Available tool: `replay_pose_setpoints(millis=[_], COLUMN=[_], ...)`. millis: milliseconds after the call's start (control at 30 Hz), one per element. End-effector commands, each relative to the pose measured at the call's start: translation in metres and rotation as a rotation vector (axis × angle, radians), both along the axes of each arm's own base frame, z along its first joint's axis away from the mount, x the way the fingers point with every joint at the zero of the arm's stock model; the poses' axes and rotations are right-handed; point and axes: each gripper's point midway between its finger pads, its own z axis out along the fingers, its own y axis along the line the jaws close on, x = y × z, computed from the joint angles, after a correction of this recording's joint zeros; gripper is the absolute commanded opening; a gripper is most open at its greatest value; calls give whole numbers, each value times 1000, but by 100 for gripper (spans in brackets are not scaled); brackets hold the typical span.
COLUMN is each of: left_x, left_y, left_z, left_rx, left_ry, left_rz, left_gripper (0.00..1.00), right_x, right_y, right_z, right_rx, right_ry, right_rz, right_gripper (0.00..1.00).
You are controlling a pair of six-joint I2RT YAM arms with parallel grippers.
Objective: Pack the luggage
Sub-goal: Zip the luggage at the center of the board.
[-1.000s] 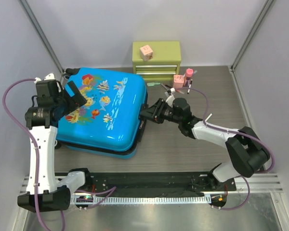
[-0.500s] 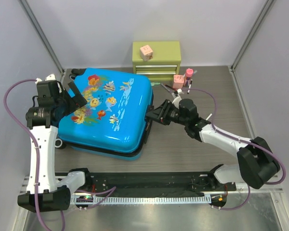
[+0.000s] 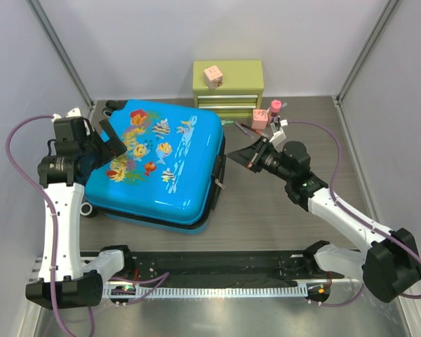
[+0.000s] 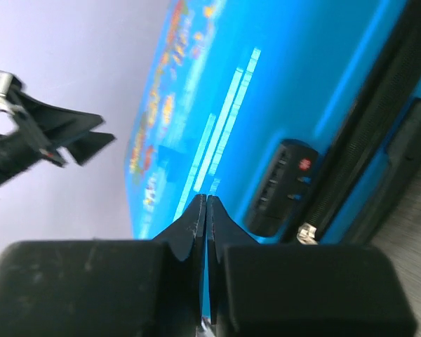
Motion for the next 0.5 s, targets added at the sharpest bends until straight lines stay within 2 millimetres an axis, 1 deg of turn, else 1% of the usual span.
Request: replay_pose_setpoints(millis=[0, 33, 67, 100, 133, 167, 233, 267, 367, 400, 433, 467], left_x=[7, 8, 9, 10, 11, 12, 12, 12, 11, 10, 9, 8], left_y=[-1, -2, -2, -3, -4, -6, -5, -3, 2, 2, 2, 1], left_z=[5, 5, 5, 6, 6, 5, 5, 5, 4, 3, 2, 1], left_rx=[8, 4, 1, -4, -6, -15, -14, -6, 27, 32, 36, 42], left_ry=[-33, -32, -30, -31, -28, -22, -13, -11, 4, 24, 38, 52], left_rz=[-24, -27, -27, -29, -31, -40, -37, -31, -23, -30, -42, -60], left_gripper=[100, 100, 100, 100, 100, 100, 100, 100, 100, 100, 100, 100], right_x=[-12, -17, -22, -29, -36, -40, -42, -44, -41, -39, -43, -39], right_y=[3, 5, 7, 8, 11, 10, 7, 5, 3, 4, 5, 3], right_z=[-54, -65, -71, -88, -93, -100, -111, -117, -118, -116, -121, -122], right_rx=[-125, -142, -148, -163, -168, -184, -236, -258, -311, -329, -361, -408], right_ry=[32, 46, 39, 69, 60, 71, 45, 56, 6, -16, -10, -54], right_rz=[101, 133, 171, 208, 257, 271, 293, 298, 307, 307, 320, 313], right_gripper=[12, 17, 29, 35, 40, 50, 55, 60, 64, 65, 65, 65])
